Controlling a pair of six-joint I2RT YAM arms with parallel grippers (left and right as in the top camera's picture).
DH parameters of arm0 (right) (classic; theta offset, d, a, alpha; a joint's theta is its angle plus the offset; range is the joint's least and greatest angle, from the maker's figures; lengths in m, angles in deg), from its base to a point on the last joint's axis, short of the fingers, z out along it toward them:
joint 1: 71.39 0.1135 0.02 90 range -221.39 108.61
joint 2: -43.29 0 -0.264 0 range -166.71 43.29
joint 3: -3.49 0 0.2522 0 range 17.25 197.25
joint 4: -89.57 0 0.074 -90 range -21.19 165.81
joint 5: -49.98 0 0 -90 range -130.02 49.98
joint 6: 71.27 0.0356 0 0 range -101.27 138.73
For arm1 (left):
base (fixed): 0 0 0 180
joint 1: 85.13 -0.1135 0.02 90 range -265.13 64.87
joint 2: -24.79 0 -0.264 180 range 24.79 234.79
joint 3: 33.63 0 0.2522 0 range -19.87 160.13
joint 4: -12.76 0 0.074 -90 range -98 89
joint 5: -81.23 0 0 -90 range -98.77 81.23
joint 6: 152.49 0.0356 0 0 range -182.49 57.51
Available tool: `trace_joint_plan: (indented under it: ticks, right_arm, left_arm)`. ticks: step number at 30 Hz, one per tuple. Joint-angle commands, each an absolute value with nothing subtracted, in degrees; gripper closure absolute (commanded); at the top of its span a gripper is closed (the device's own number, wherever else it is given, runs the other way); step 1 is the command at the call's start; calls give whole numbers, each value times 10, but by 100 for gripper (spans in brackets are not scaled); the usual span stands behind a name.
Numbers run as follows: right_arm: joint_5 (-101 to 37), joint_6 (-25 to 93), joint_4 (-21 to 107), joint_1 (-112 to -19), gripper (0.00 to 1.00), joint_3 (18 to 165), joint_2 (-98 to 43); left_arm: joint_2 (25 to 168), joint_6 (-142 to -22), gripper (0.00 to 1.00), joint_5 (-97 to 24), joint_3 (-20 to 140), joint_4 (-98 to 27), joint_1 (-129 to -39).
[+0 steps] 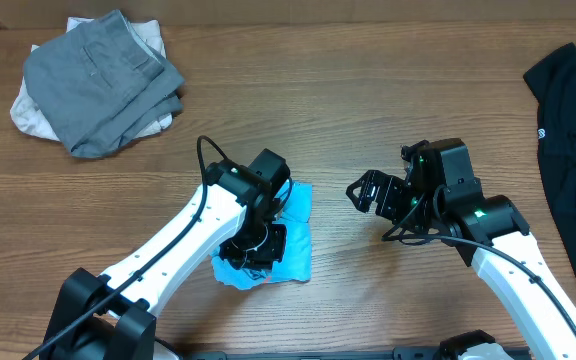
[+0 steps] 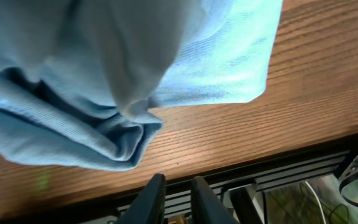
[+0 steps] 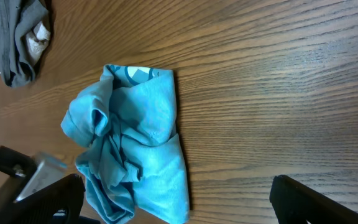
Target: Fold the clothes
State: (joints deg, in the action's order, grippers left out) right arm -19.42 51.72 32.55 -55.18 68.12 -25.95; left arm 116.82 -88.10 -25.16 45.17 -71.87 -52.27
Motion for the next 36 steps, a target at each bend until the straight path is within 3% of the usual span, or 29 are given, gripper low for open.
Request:
trace_joint_plan:
  ticks: [1, 3, 6, 12, 15, 21, 29, 31, 36]
  right_arm:
    - [-194, 516, 328, -551, 0, 683, -259]
    - [-194, 516, 328, -551, 0, 683, -259]
    - [-194, 516, 328, -551, 0, 683, -259]
    - [-194, 516, 328, -551, 0, 683, -259]
    - [-194, 516, 327, -551, 0, 683, -259]
    - [-194, 516, 326, -551, 0, 683, -259]
    - [-194, 516, 326, -551, 0, 683, -259]
    - [-194, 516, 326, -551, 0, 683, -259]
    - [-194, 516, 328, -551, 0, 683, -259]
  left_arm:
    - [1169, -893, 77, -203, 496, -747, -537]
    - [1169, -904, 70, -162, 523, -777, -550]
    - [1169, -908, 45, -129, 552, -796, -580]
    - [1179, -822, 32, -122, 545, -730, -623]
    - [1201, -813, 32, -114, 541, -722, -623]
    - [1258, -791, 43, -113, 541, -703, -620]
    - [1291, -765, 40, -115, 541, -663, -613]
    - [1297, -759, 43, -131, 541, -656, -613]
    - [1303, -758, 64, -224, 541, -655, -606]
